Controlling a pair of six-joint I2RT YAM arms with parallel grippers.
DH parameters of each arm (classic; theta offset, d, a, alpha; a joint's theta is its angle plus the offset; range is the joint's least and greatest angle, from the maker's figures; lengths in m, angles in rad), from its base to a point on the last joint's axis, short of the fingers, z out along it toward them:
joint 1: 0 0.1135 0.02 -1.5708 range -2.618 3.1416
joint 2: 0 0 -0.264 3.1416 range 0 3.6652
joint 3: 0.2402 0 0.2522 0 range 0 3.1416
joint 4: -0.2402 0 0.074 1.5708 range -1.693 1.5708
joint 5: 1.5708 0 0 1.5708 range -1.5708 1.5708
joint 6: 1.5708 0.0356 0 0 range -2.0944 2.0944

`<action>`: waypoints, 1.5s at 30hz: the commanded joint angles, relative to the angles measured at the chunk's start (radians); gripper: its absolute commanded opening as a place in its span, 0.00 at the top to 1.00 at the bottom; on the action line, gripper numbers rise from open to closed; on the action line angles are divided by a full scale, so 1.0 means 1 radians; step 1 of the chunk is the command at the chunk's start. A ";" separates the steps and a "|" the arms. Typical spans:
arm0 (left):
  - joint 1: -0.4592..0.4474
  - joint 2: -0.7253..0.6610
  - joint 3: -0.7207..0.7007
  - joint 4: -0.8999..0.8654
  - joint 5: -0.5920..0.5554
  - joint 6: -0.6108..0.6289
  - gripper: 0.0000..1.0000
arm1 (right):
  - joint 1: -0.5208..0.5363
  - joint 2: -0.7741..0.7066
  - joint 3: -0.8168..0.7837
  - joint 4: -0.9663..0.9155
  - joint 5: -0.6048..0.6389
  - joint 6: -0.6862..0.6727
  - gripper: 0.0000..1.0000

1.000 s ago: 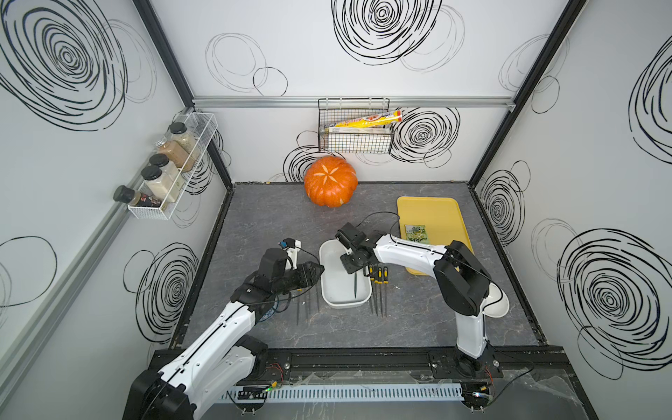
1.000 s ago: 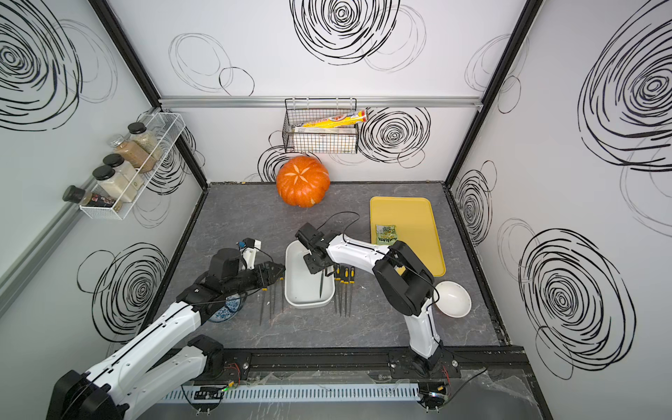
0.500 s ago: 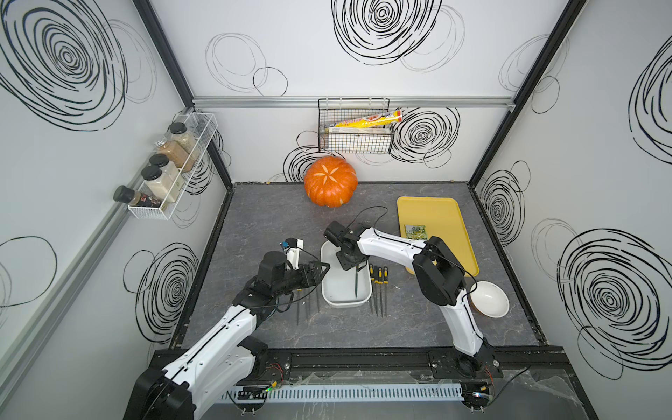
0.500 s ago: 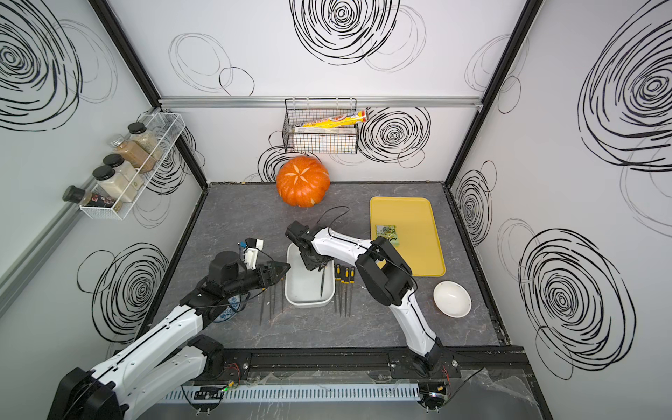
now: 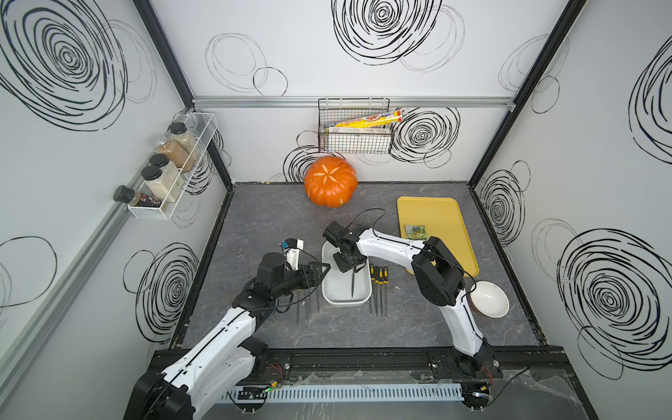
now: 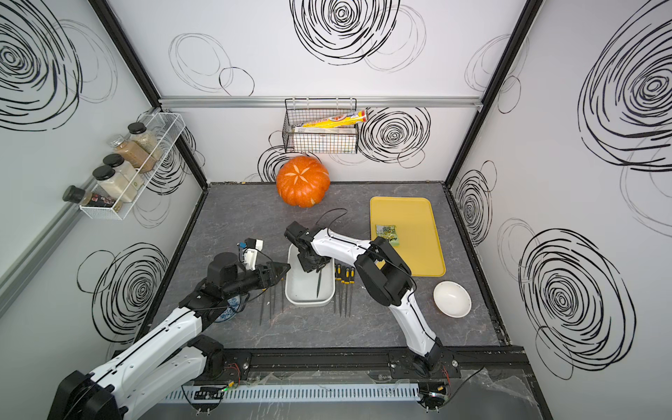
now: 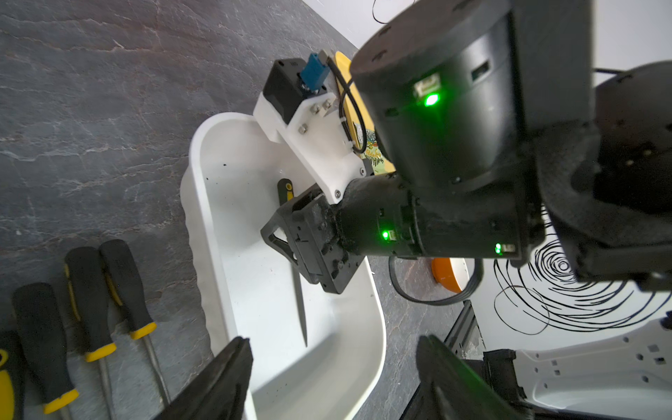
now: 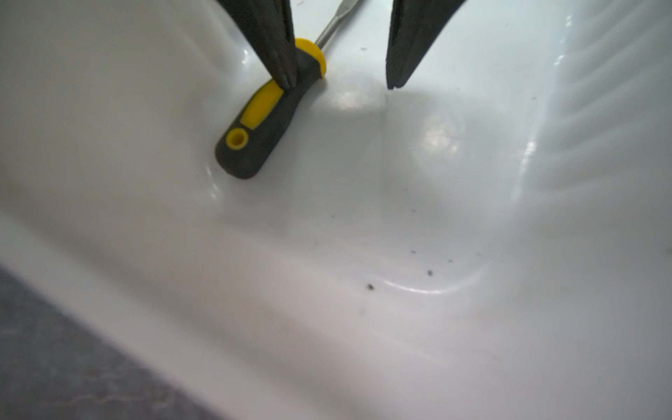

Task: Take the file tool out of the storage box
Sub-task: Pick up the file tool from the storage box.

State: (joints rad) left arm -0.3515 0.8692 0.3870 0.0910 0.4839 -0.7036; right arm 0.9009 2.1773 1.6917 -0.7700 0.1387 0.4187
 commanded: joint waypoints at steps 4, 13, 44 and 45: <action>-0.003 -0.006 -0.012 0.063 0.021 0.007 0.22 | 0.012 -0.108 -0.067 0.104 -0.026 -0.017 0.57; -0.003 -0.002 -0.014 0.072 0.031 0.005 0.22 | 0.011 -0.090 -0.040 0.065 0.014 -0.024 0.55; -0.007 -0.019 -0.035 0.136 0.102 -0.005 0.21 | -0.048 -0.054 -0.092 0.190 -0.144 -0.101 0.89; -0.006 -0.026 -0.039 0.143 0.113 -0.008 0.21 | -0.048 -0.077 -0.093 0.212 -0.158 -0.109 0.90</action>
State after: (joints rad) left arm -0.3534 0.8658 0.3645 0.1482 0.5442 -0.7071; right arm 0.8577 2.1616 1.6138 -0.6010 0.0177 0.3244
